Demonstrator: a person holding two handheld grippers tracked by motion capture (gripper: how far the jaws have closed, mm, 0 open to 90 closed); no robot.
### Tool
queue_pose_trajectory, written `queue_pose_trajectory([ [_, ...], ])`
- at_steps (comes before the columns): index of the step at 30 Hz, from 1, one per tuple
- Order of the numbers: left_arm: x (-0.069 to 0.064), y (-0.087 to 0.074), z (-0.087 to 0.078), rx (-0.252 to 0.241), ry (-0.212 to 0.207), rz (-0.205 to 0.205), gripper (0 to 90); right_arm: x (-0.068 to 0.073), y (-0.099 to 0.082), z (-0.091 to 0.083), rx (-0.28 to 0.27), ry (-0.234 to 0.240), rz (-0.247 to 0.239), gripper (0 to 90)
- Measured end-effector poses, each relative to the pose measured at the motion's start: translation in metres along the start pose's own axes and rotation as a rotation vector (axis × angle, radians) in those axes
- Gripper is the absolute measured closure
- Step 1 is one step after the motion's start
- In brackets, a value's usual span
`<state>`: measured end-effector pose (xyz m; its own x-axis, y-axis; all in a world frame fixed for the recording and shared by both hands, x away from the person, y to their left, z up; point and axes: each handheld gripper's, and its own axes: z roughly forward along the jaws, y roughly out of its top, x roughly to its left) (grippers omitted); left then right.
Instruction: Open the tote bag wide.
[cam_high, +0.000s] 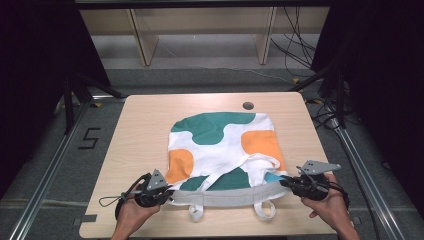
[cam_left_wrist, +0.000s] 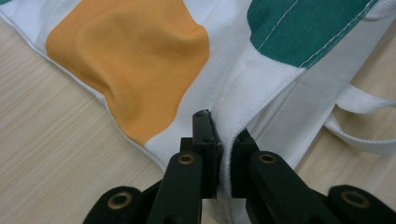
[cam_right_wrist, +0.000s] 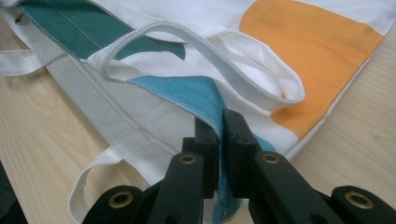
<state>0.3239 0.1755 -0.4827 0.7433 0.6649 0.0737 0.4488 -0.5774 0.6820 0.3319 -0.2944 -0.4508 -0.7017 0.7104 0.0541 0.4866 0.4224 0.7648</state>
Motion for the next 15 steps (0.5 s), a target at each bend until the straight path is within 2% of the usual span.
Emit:
queue_pose_trajectory([
  [1, 0.001, 0.0, -0.001, 0.003, 0.0, 0.0, 85.2, 0.0, 0.0, 0.0, 0.003, 0.01, 0.0, 85.6],
  [2, -0.001, 0.0, 0.0, -0.005, -0.008, -0.023, 85.2, 0.0, 0.001, 0.0, 0.009, 0.012, -0.007, 85.6],
  [3, 0.0, 0.001, -0.002, -0.003, -0.007, -0.02, 85.2, 0.003, 0.0, -0.001, 0.007, 0.003, 0.024, 85.6],
  [4, 0.0, 0.001, -0.002, -0.007, -0.007, -0.01, 85.4, 0.0, 0.001, -0.002, 0.005, 0.005, -0.005, 85.7],
  [7, 0.001, 0.004, -0.005, -0.011, -0.011, 0.013, 85.7, 0.0, 0.002, -0.003, 0.0, 0.019, 0.025, 85.8],
  [8, 0.001, 0.004, -0.006, -0.01, -0.012, -0.011, 85.7, -0.003, 0.003, -0.002, -0.004, 0.034, 0.004, 85.9],
  [9, 0.001, 0.004, -0.007, -0.017, -0.02, -0.02, 85.7, 0.001, 0.004, -0.005, 0.007, 0.027, 0.051, 86.0],
  [10, 0.001, 0.004, -0.007, -0.025, -0.016, -0.031, 85.7, 0.0, 0.005, -0.006, -0.005, 0.019, 0.023, 86.0],
  [11, 0.002, 0.005, -0.009, -0.019, -0.024, -0.017, 85.7, 0.001, 0.005, -0.006, -0.002, 0.017, 0.035, 86.1],
  [12, 0.002, 0.005, -0.009, -0.027, -0.025, -0.022, 85.7, 0.001, 0.007, -0.007, 0.005, 0.022, 0.023, 86.1],
  [13, 0.003, 0.006, -0.01, -0.025, -0.031, -0.015, 85.7, -0.002, 0.008, -0.007, -0.01, 0.023, -0.002, 86.1],
  [14, 0.003, 0.007, -0.011, -0.026, -0.042, -0.02, 85.7, 0.0, 0.01, -0.008, -0.001, 0.025, 0.022, 86.2],
  [15, 0.004, 0.01, -0.014, -0.031, -0.044, -0.022, 85.7, -0.001, 0.012, -0.009, 0.001, 0.03, 0.017, 86.2],
])
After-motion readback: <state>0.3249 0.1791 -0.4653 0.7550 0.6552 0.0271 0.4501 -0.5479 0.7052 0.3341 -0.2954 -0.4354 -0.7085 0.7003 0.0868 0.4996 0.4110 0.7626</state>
